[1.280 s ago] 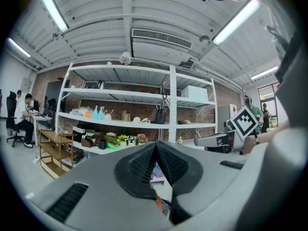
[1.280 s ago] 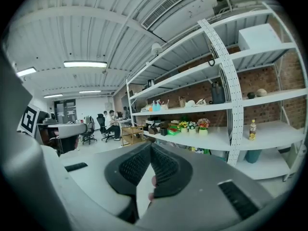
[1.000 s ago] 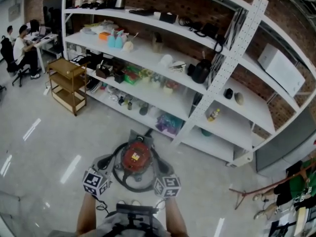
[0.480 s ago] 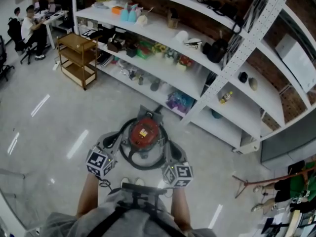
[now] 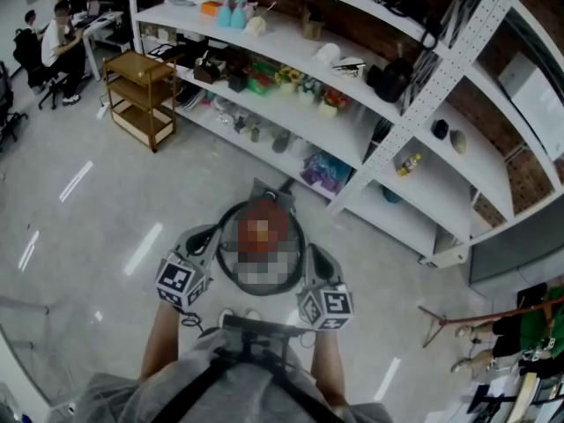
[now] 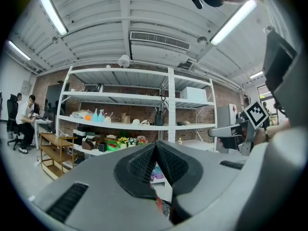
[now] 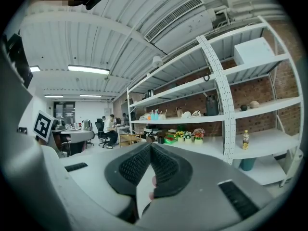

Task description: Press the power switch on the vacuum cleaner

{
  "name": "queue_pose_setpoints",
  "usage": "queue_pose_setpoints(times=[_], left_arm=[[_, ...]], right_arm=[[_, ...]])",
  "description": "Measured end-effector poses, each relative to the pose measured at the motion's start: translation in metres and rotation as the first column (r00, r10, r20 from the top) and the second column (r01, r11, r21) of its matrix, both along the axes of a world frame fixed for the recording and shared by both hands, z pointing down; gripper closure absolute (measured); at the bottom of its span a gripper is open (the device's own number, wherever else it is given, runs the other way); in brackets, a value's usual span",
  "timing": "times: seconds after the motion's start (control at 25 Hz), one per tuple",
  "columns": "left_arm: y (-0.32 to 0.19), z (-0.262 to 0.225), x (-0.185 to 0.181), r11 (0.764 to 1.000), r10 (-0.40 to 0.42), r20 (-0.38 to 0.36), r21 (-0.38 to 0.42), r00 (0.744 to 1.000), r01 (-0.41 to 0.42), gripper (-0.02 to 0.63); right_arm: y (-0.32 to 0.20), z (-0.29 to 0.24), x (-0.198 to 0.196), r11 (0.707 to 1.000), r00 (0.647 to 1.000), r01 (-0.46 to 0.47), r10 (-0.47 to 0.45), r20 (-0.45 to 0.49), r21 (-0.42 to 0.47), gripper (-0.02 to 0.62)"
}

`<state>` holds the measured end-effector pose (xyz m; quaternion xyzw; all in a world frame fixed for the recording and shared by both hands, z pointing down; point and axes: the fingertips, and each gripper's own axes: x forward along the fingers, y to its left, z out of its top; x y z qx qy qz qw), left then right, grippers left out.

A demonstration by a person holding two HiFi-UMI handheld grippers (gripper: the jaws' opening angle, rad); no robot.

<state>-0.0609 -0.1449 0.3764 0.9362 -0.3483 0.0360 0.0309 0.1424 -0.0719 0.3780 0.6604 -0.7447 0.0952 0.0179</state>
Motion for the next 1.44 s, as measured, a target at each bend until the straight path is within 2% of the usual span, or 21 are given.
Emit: queue_pose_setpoints(times=[0.52, 1.44], left_arm=[[-0.002, -0.003, 0.015, 1.000, 0.011, 0.014, 0.014, 1.000, -0.011, 0.598], [0.005, -0.006, 0.017, 1.000, 0.012, 0.021, 0.012, 1.000, -0.013, 0.598]], right_arm=[[-0.006, 0.006, 0.005, 1.000, 1.000, 0.021, -0.021, -0.018, -0.021, 0.584], [-0.001, 0.004, 0.000, 0.999, 0.999, 0.046, -0.046, -0.004, -0.020, 0.584]])
